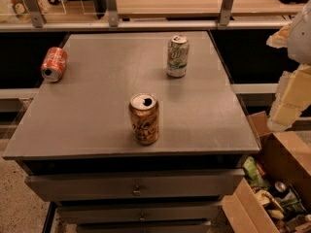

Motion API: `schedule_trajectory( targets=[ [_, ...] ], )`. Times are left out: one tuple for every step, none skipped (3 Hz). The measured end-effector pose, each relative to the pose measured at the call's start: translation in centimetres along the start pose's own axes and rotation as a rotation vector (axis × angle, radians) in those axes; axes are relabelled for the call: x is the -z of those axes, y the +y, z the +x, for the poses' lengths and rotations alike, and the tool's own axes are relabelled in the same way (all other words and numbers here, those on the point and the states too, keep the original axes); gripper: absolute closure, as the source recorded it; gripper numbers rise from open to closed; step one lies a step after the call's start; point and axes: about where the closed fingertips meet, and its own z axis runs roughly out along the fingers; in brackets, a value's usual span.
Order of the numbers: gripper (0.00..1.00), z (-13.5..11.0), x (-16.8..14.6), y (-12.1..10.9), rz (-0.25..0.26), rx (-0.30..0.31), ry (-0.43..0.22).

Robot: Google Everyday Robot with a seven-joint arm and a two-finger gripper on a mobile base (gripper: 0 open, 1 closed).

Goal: Pick orange can

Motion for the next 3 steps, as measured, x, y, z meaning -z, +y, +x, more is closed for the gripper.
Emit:
schedule_trajectory(
  targets=[
    [0.0,0.0,0.0,0.0,0.002,0.0,-0.001],
    [0.0,-1.0,-1.1,0.4,0.004,-0.028,-0.051],
    [0.0,-3.6,-2.9,1.9,-0.034,-0.032,-0.143]
  ],
)
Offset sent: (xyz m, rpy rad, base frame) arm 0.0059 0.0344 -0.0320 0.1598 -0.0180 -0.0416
